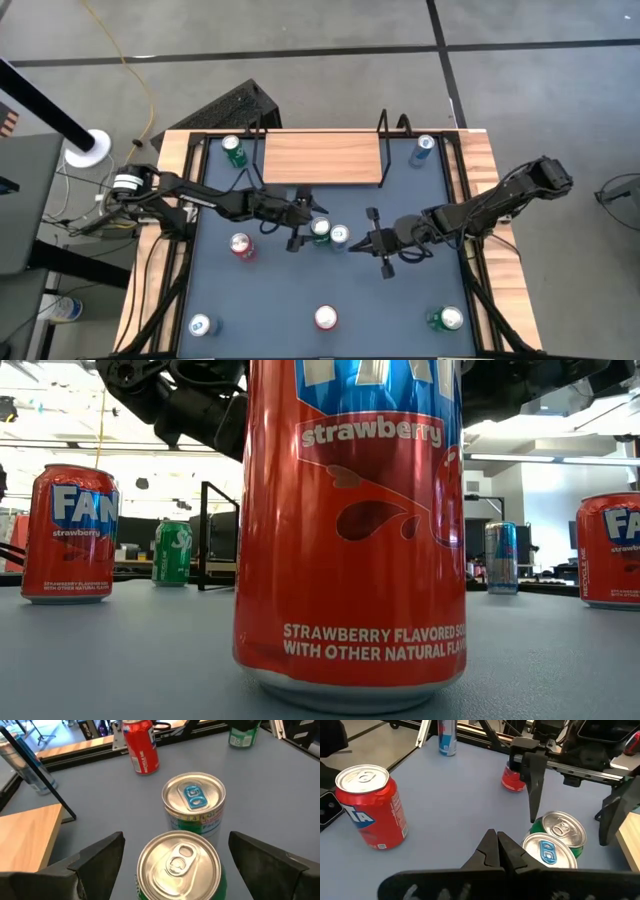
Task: Place canned beverage on shelf
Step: Put the middle green soda can on the shelf
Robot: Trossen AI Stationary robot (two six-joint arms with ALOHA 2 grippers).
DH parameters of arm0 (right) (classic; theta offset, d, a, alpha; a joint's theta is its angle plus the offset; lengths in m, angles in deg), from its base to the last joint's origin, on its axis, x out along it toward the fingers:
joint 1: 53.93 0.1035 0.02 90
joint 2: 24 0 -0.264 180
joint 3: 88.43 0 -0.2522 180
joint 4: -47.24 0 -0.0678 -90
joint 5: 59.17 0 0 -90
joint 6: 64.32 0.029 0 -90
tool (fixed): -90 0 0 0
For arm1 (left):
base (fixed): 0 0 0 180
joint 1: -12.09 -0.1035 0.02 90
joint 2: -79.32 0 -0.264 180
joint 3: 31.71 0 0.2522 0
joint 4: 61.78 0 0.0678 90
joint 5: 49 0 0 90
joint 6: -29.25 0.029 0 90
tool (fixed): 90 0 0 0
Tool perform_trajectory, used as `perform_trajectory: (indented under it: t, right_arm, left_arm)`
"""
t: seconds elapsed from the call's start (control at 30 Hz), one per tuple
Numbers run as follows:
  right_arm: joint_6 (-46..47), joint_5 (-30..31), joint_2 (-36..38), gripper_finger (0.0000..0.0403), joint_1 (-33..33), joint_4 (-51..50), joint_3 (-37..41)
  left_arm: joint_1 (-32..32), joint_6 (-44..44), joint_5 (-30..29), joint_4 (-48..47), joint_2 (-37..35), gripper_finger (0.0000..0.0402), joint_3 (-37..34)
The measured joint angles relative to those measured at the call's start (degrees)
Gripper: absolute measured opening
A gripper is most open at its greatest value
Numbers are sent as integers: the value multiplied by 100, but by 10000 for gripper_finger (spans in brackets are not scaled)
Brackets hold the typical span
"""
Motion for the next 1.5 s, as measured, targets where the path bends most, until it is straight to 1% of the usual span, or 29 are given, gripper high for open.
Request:
perform_trajectory:
  t: [0.17,0.27,0.33,0.7,0.9,1.07,1.2,1.27,1.37,1.5]
  right_arm:
    - [0,0,0,0,-2,-13,0]
    - [0,0,0,0,-2,-13,0]
    - [0,0,0,0,-2,-11,0]
    - [0,0,0,0,-2,-11,0]
    - [0,0,0,0,-2,-11,2]
    - [0,0,-36,0,-5,-23,4]
    - [0,0,-35,0,-9,-11,4]
    - [0,0,-35,0,-9,-6,4]
    - [0,0,-35,0,-8,-9,4]
    - [0,0,-35,0,-9,-57,4]
  left_arm:
    - [-39,-342,0,-55,-9,348,0]
    - [-117,-725,2,-269,-9,348,0]
    - [-170,-820,86,-327,-9,348,0]
    - [-189,-806,125,-576,-9,348,0]
    - [-176,-752,409,-735,-9,348,-2]
    - [-98,-598,350,-865,-9,348,-4]
    - [-77,-598,337,-863,-7,348,-4]
    - [-74,-700,225,-863,-7,348,-6]
    - [-69,-864,74,-662,180,348,-7]
    - [-71,-913,264,-221,689,348,-12]
